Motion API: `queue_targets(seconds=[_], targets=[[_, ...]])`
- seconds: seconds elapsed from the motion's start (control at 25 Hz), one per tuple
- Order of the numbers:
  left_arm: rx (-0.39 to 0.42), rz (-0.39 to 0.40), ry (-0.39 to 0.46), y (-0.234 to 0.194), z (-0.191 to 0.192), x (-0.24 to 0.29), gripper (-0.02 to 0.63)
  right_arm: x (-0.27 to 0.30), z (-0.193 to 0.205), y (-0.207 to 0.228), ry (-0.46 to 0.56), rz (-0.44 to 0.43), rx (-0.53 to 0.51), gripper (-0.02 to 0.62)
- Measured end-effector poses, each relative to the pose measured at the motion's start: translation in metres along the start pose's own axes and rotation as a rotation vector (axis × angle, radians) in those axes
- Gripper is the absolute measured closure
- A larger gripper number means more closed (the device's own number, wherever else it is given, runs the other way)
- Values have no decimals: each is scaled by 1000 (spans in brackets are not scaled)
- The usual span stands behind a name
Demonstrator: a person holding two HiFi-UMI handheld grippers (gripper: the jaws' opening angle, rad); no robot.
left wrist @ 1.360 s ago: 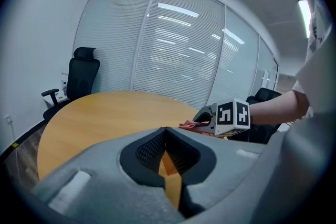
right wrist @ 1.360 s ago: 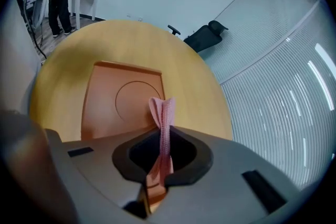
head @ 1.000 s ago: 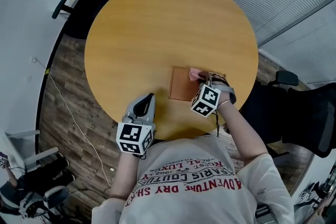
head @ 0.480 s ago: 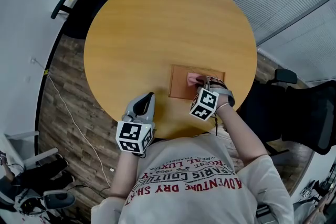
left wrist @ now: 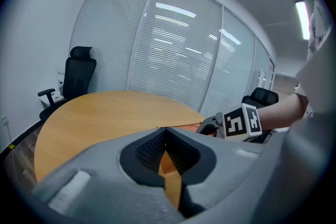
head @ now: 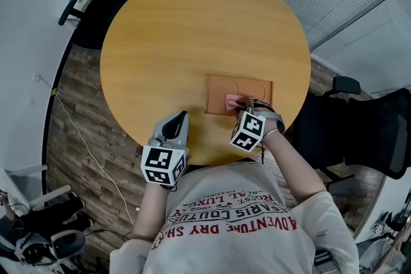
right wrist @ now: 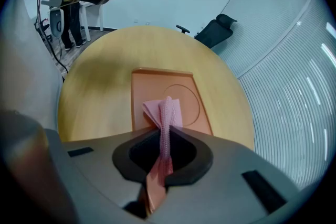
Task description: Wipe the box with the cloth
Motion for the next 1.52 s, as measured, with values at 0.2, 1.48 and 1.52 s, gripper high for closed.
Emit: queue_targets(seconds=[0.2, 1.48, 1.52], targets=[[11, 21, 0, 2, 3, -6, 597, -7, 1, -19, 6, -8, 21, 563], [24, 99, 27, 57, -3, 23, 597, -46, 72, 46, 4, 151, 112, 561], [23, 94, 26, 58, -4, 26, 597, -43, 75, 53, -2, 164, 101, 561]])
Point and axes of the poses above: the fingertips, and each gripper's own axes: x forward along the fingers, y to its right, z out of its underside, the point moved 4 cm from there along -x, backward along the fingers, and after that the axes turned 1 degree about -z, right-handed, at the moved point
